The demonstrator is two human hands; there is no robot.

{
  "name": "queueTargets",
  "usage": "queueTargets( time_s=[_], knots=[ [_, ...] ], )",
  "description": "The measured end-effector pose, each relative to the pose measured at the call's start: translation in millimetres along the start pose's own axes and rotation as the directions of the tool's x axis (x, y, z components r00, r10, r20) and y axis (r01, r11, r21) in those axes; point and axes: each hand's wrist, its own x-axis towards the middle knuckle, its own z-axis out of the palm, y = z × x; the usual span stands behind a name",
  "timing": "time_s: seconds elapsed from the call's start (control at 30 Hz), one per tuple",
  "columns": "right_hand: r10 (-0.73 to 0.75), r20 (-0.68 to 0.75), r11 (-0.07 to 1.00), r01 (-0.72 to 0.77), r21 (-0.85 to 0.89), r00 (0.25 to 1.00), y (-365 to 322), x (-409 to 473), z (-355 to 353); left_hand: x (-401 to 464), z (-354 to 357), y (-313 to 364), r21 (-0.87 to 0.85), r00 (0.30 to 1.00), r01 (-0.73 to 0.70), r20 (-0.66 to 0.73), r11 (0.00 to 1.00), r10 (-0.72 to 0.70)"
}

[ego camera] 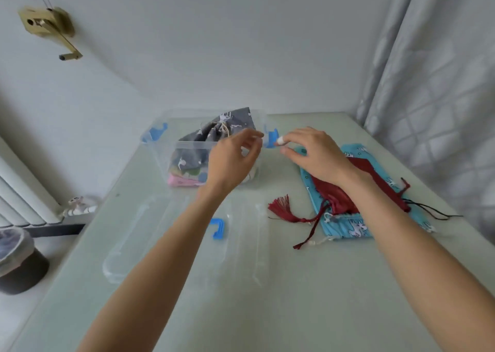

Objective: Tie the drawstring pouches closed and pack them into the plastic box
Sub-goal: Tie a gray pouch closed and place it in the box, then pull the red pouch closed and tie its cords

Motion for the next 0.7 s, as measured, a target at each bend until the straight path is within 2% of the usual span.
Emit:
queueTargets(
  time_s=[0.1, 0.27, 0.5, 0.7],
  knots=[
    [0.14, -0.006, 0.99, -0.14, 0.032, 0.99, 18.0, -61.6, -7.0, -29.4, 36.9, 24.0, -0.062, 0.989, 0.051, 0.144, 0.997, -0.041],
    [0.313, 0.007, 0.947, -0.312, -0.071, 0.95, 61.5, -133.2, -12.0, -73.4, 99.8, 46.6, -0.004, 0.909, 0.138, 0.399, 0.99, -0.125],
    [0.458, -0.102, 0.873, -0.468, -0.136, 0.883, 121.7, -178.2, -28.0, -80.6, 145.0, 50.9, 0.156, 0.886, 0.193, 0.396, 0.969, -0.241],
    [0.529, -0.102, 0.836, -0.538, -0.106, 0.842, 148.1, -173.1, -29.9, -81.6, 146.4, 34.9, 0.021, 0.866, 0.306, 0.409, 0.952, -0.288]
  ],
)
